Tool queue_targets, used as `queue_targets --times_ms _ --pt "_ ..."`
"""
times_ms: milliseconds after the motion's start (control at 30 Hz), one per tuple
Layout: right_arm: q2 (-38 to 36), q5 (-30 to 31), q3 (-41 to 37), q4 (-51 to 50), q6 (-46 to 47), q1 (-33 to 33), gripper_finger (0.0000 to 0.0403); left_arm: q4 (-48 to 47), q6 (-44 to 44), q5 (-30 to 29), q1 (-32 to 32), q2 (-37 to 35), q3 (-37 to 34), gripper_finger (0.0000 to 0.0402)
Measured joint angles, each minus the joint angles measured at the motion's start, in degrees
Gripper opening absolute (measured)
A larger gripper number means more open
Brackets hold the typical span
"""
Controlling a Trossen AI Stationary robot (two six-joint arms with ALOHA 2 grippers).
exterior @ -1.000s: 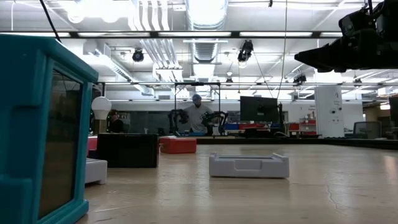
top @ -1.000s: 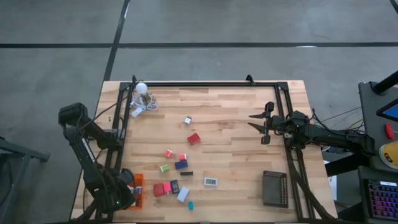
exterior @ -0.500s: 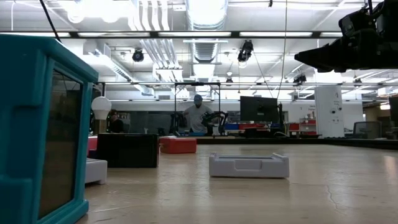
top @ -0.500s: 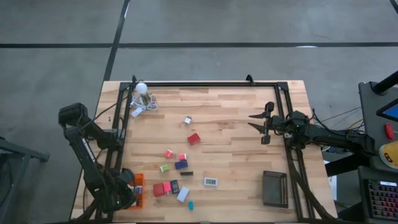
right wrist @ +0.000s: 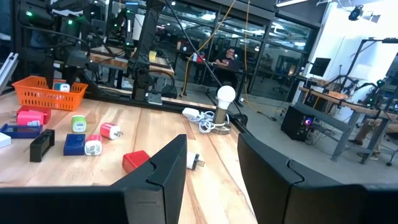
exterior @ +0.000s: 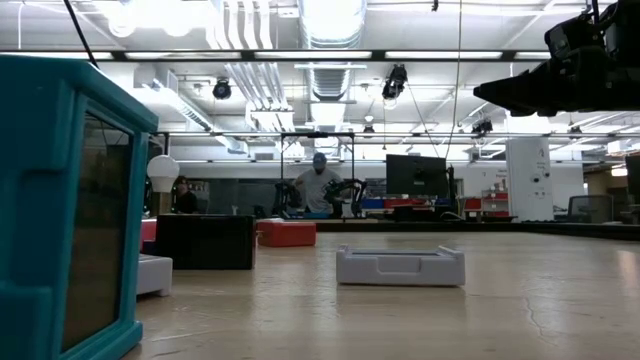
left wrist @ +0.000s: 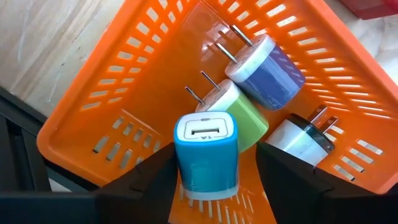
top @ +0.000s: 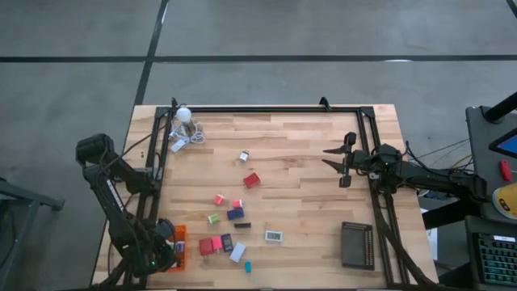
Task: Pick & Place Office items
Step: Put the green charger adapter into the orange bin
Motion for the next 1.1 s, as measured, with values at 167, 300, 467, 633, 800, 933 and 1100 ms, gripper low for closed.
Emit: queue_targets --times_ms 167,300,467,633,800,933,1100 --pt "0.00 0.00 0.01 0.00 0.00 0.00 0.0139 0.20 0.09 0.01 0.00 0.00 0.56 0.0220" --pt "0.00 -0.01 -0.01 0.00 0.00 0.01 0.0139 0.21 0.17 0.00 0.00 -0.04 1.30 0.0220" --pt "-0.02 0.00 -0.01 0.00 0.00 0.00 0.0139 -0.03 0.66 0.01 0.00 -0.07 1.80 0.0220" --pt "0.00 0.00 -0.01 0.00 0.00 0.00 0.0139 -1.74 0.66 0.01 0.00 -0.31 2.65 0.0220" --pt "-0.01 0.00 -0.01 0.00 0.00 0.00 0.0139 -4.58 0.70 -0.45 0.32 -1.50 4.12 0.0220" --pt "0.00 0.00 -0.01 0.00 0.00 0.00 0.0139 -6.19 0.94 -3.17 1.12 -3.31 4.46 0.0220" --pt "0.00 -0.01 -0.01 0.01 0.00 0.02 0.0139 -7.74 5.15 -7.23 3.73 -5.90 4.24 0.0220"
